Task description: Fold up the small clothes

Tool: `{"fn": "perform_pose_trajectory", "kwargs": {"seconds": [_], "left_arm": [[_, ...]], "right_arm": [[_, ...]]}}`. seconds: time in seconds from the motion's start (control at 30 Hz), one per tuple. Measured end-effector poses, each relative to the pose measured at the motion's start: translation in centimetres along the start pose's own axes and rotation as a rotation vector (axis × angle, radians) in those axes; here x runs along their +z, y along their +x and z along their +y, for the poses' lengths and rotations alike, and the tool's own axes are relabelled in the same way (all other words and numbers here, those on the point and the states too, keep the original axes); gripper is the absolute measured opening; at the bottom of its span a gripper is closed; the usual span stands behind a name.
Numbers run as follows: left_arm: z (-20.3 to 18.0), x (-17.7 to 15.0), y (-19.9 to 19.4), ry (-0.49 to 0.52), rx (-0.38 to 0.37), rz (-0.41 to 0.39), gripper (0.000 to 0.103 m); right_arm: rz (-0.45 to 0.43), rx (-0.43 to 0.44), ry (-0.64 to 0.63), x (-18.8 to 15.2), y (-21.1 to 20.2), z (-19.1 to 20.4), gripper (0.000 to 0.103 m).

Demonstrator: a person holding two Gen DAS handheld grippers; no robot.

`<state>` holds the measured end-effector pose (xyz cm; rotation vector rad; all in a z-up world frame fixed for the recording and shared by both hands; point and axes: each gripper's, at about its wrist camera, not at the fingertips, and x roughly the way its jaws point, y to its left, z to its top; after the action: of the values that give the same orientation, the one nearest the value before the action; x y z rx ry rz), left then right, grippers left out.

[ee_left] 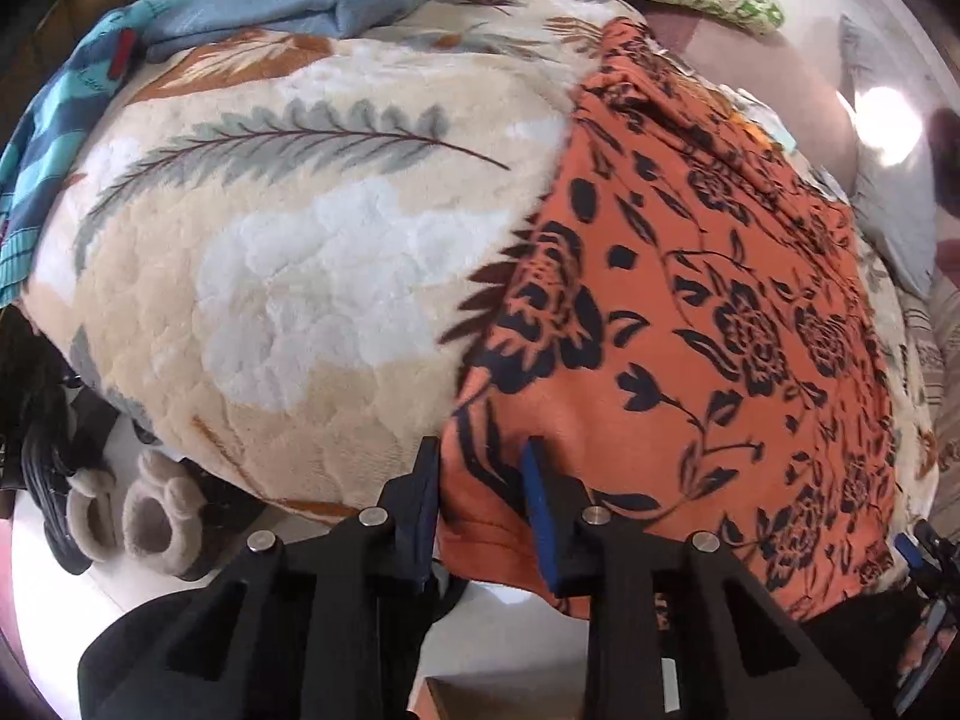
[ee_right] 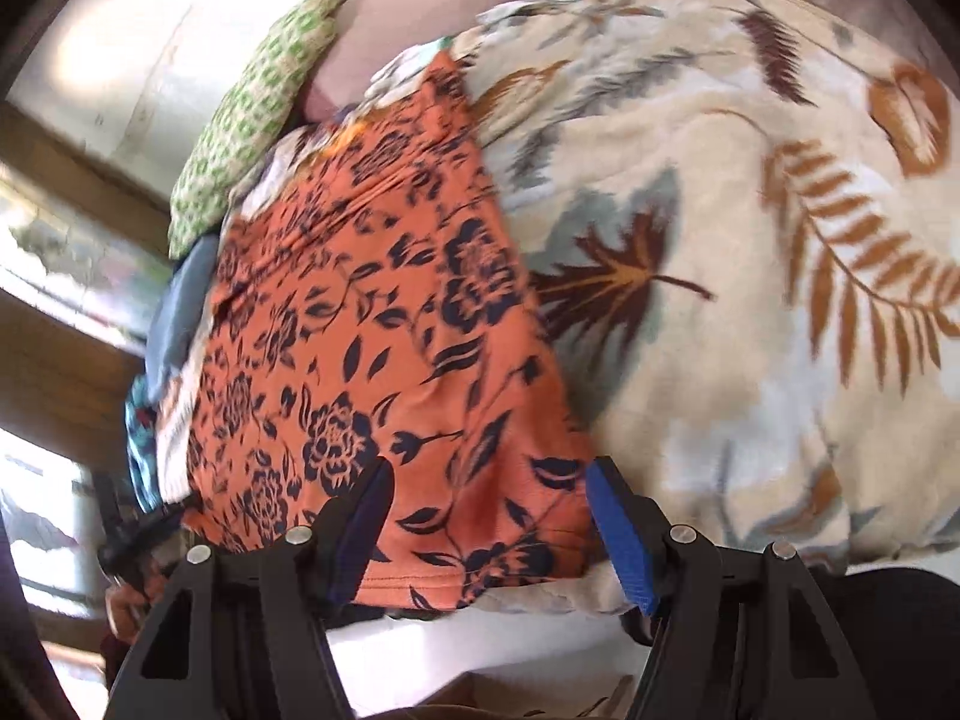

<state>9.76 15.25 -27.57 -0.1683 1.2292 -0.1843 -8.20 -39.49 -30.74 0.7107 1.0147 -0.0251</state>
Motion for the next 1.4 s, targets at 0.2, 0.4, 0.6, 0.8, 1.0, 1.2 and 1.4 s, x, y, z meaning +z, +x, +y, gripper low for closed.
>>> {"fn": "perform_pose_trajectory", "kwargs": {"seconds": [0.2, 0.4, 0.6, 0.8, 1.0, 1.2, 1.4], "left_arm": [[-0.2, 0.7, 0.3, -0.019, -0.046, 0.008, 0.054], [-1.7, 0.9, 1.2, 0.044, 0.006, -0.013, 0.030], [-1.2, 1.5, 0.7, 0.015, -0.087, -0.010, 0.009], [-0.5, 2.6, -1.3, -0.001, -0.169, -0.030, 0.008], [-0.7, 3.1, -3.2, 0.005, -0.201, -0.070, 0.008], [-0.7, 3.0, -3.4, 0.018, -0.201, -0.069, 0.008], [-0.6, 2.4, 0.1, 0.038, -0.085, 0.030, 0.009]], "right_arm": [[0.039, 0.004, 0.054, 0.1, 1.2, -1.9, 0.070], [0.069, -0.053, 0.031, -0.2, 3.1, -1.6, 0.071], [0.129, -0.099, -0.081, -1.1, 3.3, 0.4, 0.009], [0.089, 0.131, -0.025, -0.5, 0.8, 1.0, 0.009], [0.043, 0.200, 0.030, 0.9, -0.1, 0.6, 0.009], [0.051, 0.240, 0.072, 0.8, -0.3, 0.1, 0.009], [0.129, 0.114, 0.040, 0.8, 1.8, 0.1, 0.009]]}}
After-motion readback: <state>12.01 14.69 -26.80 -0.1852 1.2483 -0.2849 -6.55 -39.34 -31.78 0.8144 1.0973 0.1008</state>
